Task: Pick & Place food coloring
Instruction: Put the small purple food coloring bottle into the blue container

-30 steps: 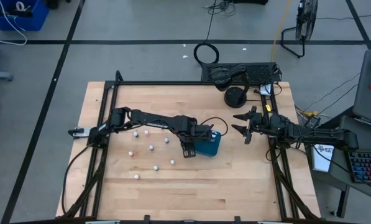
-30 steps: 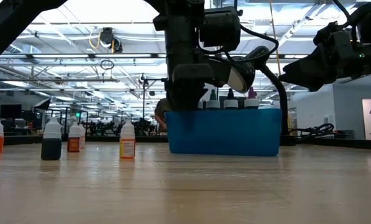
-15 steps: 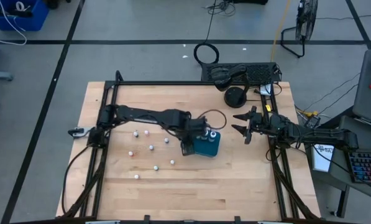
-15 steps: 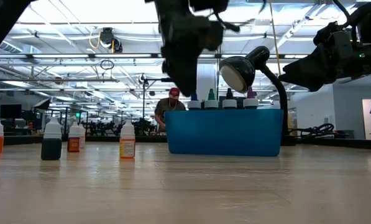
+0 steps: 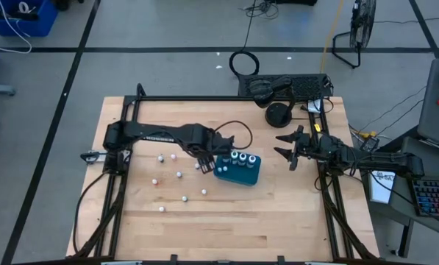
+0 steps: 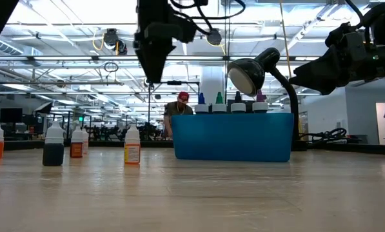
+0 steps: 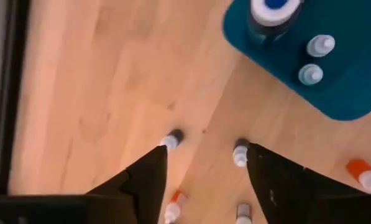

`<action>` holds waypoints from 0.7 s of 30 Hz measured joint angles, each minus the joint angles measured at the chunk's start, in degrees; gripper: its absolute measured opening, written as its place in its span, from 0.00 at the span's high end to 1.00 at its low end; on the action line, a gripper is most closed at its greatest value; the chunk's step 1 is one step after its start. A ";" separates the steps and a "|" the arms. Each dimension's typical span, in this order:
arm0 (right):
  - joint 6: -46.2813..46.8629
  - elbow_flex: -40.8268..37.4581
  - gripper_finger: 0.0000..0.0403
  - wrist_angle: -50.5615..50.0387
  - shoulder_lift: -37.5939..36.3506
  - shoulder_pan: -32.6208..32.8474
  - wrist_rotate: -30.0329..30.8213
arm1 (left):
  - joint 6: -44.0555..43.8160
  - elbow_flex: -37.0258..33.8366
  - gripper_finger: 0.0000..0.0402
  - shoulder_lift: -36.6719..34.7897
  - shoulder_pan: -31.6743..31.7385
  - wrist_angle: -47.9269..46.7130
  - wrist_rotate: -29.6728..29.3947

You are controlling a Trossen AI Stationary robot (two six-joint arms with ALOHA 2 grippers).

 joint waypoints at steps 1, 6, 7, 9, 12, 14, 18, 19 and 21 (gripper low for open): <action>0.00 -0.02 0.44 0.00 0.00 0.02 0.00 | 0.65 -1.11 0.43 -0.05 0.37 1.14 0.46; 0.01 -0.02 0.44 0.00 0.00 0.00 0.00 | 2.84 -11.68 0.35 -3.64 5.23 8.95 5.92; 0.01 0.00 0.44 -0.02 0.00 0.00 0.00 | 3.17 -14.30 0.34 -4.91 6.42 11.36 6.80; 0.01 -0.01 0.44 0.02 0.00 0.00 -0.01 | 3.42 -19.75 0.32 -8.12 8.85 16.22 9.11; 0.01 -0.01 0.44 0.28 -0.02 0.01 -0.02 | 2.14 -27.38 0.32 -12.88 12.28 22.56 11.86; 0.00 -0.01 0.44 0.31 0.05 0.02 0.00 | 0.45 -31.60 0.32 -15.30 14.04 25.64 12.76; -0.01 -0.02 0.44 0.26 0.13 0.01 0.00 | -1.53 -38.08 0.33 -16.92 15.62 31.21 13.53; 0.00 -0.01 0.44 0.25 0.14 0.02 -0.01 | -2.03 -39.34 0.33 -16.89 15.80 32.66 13.93; 0.01 0.00 0.44 0.22 0.15 0.00 0.00 | -2.49 -41.45 0.33 -16.85 16.14 35.87 15.22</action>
